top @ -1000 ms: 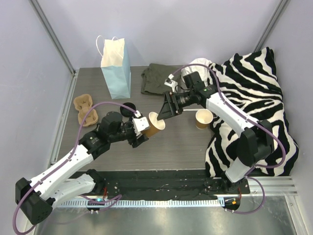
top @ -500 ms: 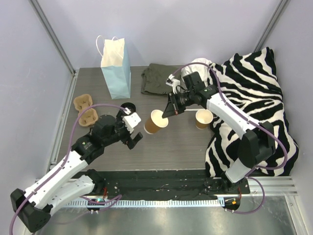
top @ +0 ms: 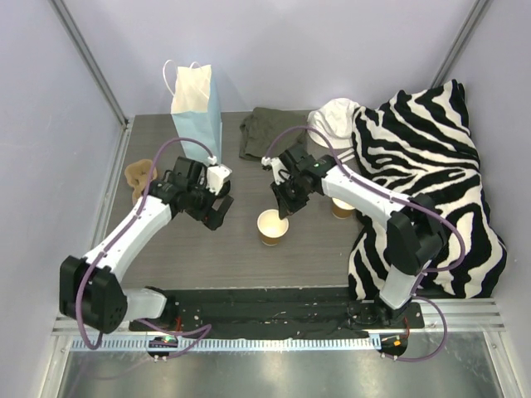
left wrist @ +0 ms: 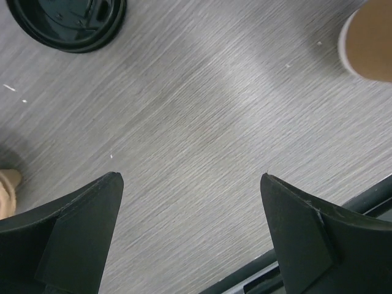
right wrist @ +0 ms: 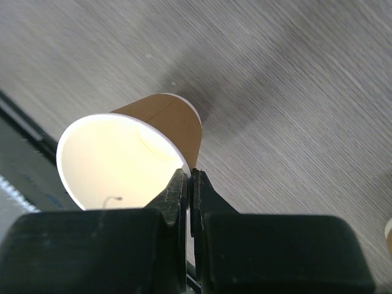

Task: Pack the takeout coffee

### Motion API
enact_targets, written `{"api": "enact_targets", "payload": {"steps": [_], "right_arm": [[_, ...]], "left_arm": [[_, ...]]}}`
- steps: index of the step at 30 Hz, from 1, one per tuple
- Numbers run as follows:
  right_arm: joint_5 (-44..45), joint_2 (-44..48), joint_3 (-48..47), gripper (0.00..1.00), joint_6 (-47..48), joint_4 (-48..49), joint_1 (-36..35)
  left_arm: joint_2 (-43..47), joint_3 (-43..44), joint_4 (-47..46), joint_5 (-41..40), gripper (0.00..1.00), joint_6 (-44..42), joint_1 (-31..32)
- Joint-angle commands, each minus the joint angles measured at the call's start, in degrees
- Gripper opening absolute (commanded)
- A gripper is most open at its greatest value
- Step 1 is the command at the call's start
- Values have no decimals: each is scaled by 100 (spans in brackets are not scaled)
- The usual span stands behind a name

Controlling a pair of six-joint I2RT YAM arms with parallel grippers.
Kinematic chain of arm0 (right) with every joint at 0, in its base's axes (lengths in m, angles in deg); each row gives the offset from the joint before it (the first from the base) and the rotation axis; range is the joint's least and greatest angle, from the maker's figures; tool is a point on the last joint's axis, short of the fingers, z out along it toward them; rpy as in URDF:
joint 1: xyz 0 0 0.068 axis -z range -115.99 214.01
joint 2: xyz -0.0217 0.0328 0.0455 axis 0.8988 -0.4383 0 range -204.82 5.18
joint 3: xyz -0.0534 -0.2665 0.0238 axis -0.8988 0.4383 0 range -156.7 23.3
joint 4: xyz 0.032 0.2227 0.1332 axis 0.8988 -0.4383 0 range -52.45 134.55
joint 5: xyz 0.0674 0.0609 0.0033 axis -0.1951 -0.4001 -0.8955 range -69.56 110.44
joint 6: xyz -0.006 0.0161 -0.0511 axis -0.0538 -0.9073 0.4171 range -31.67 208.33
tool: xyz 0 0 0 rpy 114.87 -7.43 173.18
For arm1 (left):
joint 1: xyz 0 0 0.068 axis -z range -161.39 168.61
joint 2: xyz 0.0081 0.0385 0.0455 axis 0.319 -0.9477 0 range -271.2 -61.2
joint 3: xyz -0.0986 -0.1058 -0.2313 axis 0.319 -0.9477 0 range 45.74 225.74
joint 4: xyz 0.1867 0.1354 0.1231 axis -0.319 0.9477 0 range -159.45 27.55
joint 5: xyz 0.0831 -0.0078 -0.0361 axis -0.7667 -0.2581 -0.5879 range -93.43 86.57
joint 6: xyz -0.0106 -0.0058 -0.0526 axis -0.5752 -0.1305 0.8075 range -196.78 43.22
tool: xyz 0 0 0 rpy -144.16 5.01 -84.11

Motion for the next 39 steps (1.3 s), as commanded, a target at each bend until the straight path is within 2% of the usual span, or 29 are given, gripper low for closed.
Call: {"api": "enact_targets", "payload": {"steps": [1, 6, 12, 21, 27, 39], "right_arm": [[903, -82, -358, 5, 104, -195, -245], [957, -179, -366, 15, 104, -231, -377], [878, -223, -603, 37, 104, -397, -412], [1176, 5, -885, 57, 306, -573, -386], [1238, 199, -876, 57, 367, -591, -254], [887, 252, -885, 57, 323, -626, 124]], "left_arm": [[-383, 455, 50, 268, 100, -352, -360], [-1042, 720, -213, 627, 99, -554, -607], [-1394, 614, -811, 847, 88, -1046, -607], [-2387, 1439, -864, 592, 74, -1591, -607], [-2985, 1984, -698, 636, 64, -1714, -607], [-3715, 2319, -566, 548, 59, -1776, -598]]}}
